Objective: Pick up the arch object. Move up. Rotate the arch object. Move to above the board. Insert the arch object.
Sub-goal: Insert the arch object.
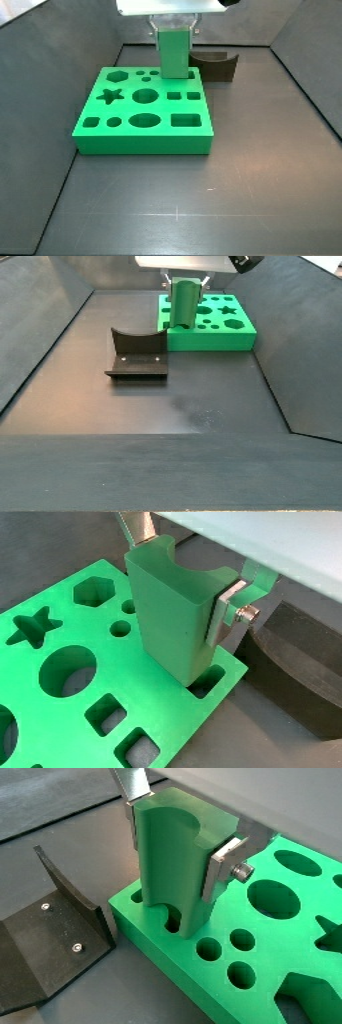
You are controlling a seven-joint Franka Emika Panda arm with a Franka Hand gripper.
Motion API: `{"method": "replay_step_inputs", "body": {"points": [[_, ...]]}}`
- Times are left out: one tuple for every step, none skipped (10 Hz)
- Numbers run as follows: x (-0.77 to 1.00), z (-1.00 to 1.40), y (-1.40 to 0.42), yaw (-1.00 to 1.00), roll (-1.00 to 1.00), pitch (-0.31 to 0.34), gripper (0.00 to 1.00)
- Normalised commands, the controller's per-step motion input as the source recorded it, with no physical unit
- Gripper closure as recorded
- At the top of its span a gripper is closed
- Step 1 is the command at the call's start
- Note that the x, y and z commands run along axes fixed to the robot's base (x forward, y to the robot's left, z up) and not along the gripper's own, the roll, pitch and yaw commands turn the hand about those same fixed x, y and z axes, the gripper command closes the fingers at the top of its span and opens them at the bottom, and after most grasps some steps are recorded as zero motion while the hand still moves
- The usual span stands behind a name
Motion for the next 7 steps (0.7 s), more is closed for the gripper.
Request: {"method": "replay_step_inputs", "body": {"points": [[0.25, -0.24, 0.00, 0.02, 0.15, 0.084, 1.00], [0.26, -0.25, 0.00, 0.06, 0.17, 0.087, 1.00], [0.25, -0.25, 0.00, 0.09, 0.20, 0.093, 1.00], [0.21, -0.23, 0.00, 0.06, 0.22, 0.097, 1.00], [0.11, -0.22, 0.01, 0.00, 0.14, 0.087, 1.00], [0.10, -0.20, 0.03, -0.13, 0.04, 0.076, 1.00], [0.00, -0.28, 0.00, -0.12, 0.04, 0.006, 1.00]]}}
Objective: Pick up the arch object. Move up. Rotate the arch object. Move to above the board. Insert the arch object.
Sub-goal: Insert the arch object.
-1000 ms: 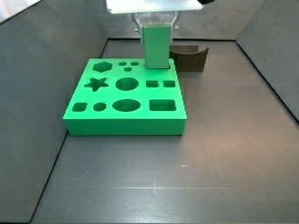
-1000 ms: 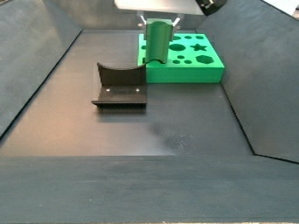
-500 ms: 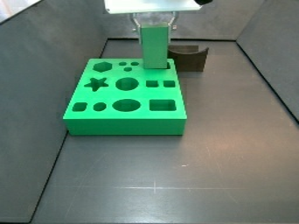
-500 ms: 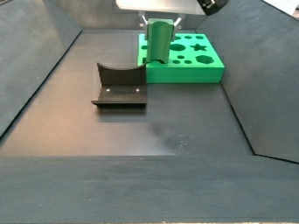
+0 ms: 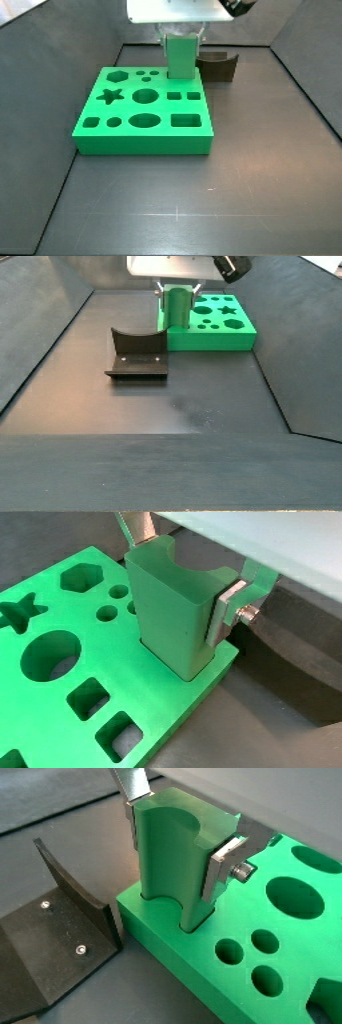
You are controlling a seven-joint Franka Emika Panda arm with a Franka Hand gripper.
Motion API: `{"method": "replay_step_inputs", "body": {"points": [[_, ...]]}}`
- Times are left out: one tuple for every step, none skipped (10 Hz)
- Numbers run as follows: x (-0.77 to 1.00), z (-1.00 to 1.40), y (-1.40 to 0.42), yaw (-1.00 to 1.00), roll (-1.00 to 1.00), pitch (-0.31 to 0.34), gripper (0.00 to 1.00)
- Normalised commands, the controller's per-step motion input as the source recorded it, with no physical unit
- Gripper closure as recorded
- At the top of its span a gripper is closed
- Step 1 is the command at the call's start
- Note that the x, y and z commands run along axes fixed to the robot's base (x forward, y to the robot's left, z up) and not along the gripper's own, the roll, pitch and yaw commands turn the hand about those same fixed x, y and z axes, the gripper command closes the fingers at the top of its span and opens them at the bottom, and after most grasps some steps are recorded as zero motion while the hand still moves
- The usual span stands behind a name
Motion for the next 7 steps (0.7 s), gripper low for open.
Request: {"method": "replay_step_inputs", "body": {"points": [[0.00, -0.49, 0.00, -0.03, 0.07, -0.040, 1.00], [-0.07, -0.55, 0.00, 0.00, 0.11, -0.111, 1.00], [-0.09, -0.55, 0.00, 0.00, 0.13, -0.137, 1.00], [-0.25, -0.48, 0.00, 0.00, 0.21, -0.179, 1.00], [-0.28, -0.51, 0.00, 0.01, 0.26, -0.211, 1.00], [-0.05, -0.21, -0.03, 0.00, 0.03, -0.081, 1.00], [-0.02, 0.00, 0.00, 0.00, -0.02, -0.027, 1.00]]}}
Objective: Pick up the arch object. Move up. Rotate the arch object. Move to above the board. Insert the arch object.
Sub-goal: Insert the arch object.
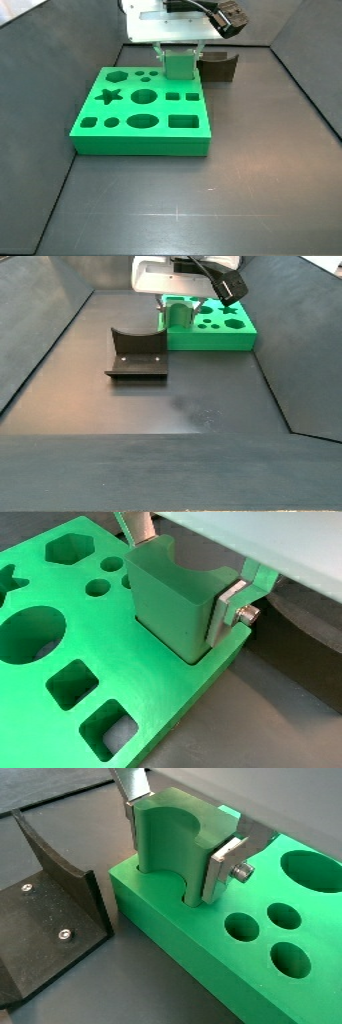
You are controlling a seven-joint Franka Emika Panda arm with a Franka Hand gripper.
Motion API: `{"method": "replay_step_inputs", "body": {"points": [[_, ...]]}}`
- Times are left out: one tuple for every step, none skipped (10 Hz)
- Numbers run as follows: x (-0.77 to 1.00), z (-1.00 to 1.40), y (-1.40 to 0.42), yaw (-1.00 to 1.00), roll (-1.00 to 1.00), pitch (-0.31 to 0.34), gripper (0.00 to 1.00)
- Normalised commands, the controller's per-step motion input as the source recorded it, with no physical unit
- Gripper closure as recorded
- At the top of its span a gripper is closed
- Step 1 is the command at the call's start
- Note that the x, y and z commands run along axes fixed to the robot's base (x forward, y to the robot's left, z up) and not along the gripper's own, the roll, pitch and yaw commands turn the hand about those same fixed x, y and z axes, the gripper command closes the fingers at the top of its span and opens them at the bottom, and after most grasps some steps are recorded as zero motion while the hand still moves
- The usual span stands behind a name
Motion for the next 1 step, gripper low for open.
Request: {"method": "replay_step_inputs", "body": {"points": [[0.00, 0.00, 0.00, 0.00, 0.00, 0.000, 1.00]]}}
